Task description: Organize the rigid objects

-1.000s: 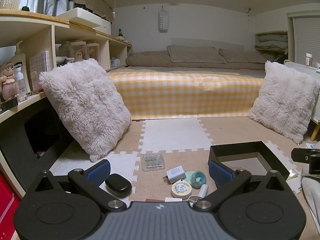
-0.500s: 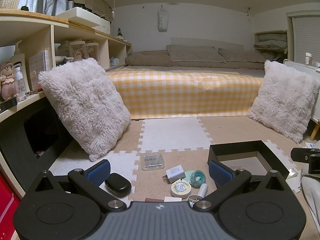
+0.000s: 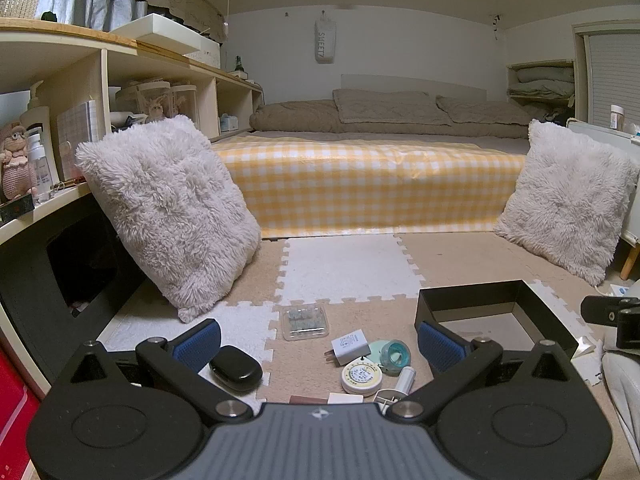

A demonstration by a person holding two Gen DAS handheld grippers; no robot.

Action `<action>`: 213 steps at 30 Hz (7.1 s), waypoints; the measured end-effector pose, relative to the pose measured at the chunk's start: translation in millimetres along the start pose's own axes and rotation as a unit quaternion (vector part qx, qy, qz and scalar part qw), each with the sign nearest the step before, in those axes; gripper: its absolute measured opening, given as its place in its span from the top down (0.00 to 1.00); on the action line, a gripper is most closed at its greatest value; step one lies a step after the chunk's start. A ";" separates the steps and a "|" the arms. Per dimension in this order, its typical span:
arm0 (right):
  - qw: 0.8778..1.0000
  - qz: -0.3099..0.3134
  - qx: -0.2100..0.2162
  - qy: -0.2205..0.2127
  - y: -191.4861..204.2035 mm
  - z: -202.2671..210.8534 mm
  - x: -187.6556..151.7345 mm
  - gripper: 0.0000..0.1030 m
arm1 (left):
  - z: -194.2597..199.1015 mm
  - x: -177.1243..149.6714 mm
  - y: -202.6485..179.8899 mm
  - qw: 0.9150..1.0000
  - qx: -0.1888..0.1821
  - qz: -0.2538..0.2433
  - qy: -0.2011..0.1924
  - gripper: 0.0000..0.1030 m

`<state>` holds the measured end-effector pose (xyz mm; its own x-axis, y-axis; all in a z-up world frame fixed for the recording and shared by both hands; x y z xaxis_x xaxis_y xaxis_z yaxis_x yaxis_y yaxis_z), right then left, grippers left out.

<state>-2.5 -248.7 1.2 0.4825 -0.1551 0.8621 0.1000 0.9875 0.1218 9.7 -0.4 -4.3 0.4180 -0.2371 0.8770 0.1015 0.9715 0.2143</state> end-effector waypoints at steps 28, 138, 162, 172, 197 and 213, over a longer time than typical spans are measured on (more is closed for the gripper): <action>0.999 0.028 -0.002 -0.015 -5.4 -25.1 38.9 0.00 | -21.7 5.1 17.1 0.999 0.047 0.016 0.019 0.00; 0.954 -0.010 -0.008 0.298 -94.2 -225.0 16.6 0.96 | -160.3 19.5 -46.1 0.964 -0.145 0.175 0.141 0.44; 0.953 -0.080 0.020 0.291 -113.6 -228.3 15.2 0.95 | -212.0 4.3 -184.8 0.903 -0.306 0.238 0.185 0.44; 0.950 -0.095 0.027 0.297 -117.6 -230.8 15.6 0.94 | -212.2 -5.8 -191.6 0.893 -0.336 0.241 0.178 0.44; 0.945 -0.097 0.025 0.311 -117.6 -235.1 18.0 0.94 | -179.1 13.9 -164.4 0.909 -0.317 0.192 0.193 0.33; 0.943 -0.055 -0.006 0.327 -103.3 -240.0 21.9 0.96 | -133.7 21.6 -92.9 0.966 -0.197 0.073 0.153 0.05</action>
<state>206.6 -360.7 -110.5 0.9022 -0.2443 0.3555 0.1886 0.9646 0.1844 130.0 -95.7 -62.7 0.6943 -0.1451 0.7049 0.3318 0.9337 -0.1347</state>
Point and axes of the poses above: each gripper's, at about its wrist camera, not at the fingertips, and z roughly against the way its jaws point, y to its left, x to its top, the point moved 1 cm from there along -z, roughly the way its jaws point, and after that the axes turned 10 degrees about -z, right-handed, at the moved point
